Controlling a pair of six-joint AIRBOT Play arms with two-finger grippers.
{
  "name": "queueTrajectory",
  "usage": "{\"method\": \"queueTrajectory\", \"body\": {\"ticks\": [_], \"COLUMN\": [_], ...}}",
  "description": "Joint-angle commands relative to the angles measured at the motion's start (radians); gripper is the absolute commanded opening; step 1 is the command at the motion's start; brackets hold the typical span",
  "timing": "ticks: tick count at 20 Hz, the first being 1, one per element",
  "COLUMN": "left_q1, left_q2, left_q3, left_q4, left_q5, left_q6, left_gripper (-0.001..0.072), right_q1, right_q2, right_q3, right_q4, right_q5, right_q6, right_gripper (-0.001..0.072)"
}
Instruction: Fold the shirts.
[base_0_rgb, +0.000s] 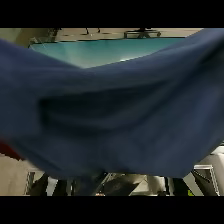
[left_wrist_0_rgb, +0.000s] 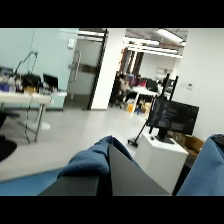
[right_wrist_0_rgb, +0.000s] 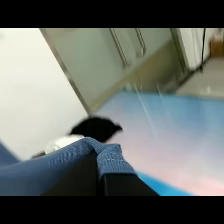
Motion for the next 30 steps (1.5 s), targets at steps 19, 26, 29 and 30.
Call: {"method": "queueTrajectory", "body": {"ticks": [19,26,29,30], "left_q1": [-0.495,-0.506,-0.506,-0.502], "left_q2": [-1.234,-1.307,-1.31,-1.31], "left_q3": [0.396,0.443,0.455,0.473], "left_q4": [0.569,0.602,0.601,0.602], "left_q5": [0.317,0.296,0.248,0.212], "left_q6": [-0.006,-0.004,-0.005,-0.004], "left_gripper": [0.0021,0.002,0.0023,0.0059], "right_q1": [0.19,0.193,0.196,0.195], "right_q2": [-1.127,-1.138,-1.131,-1.12], "right_q3": [0.017,0.037,0.037,0.037], "right_q4": [0.012,-0.142,-0.149,-0.15], "right_q5": [-0.409,-0.447,-0.43,-0.425], "right_q6": [-0.251,-0.275,-0.276,-0.273], "right_gripper": [0.0022,0.0023,0.0026,0.0134]}}
